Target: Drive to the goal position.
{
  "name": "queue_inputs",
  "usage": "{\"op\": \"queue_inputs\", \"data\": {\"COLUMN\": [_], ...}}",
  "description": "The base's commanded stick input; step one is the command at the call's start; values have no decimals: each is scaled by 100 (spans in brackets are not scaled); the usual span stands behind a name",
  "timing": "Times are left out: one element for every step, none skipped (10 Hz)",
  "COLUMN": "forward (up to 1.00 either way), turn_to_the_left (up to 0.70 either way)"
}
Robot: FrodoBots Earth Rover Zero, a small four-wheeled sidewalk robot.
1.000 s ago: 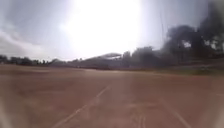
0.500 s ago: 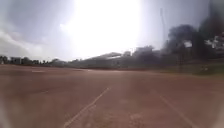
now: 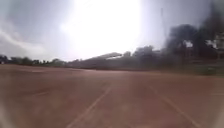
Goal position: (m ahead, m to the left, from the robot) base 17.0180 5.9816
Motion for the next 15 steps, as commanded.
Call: {"op": "queue_inputs", "data": {"forward": [70,70,70,70,70,70,70,70,70,70,70,70,70,70,70], "turn_to_the_left": [0,0,0,0,0,0,0,0,0,0,0,0,0,0,0]}}
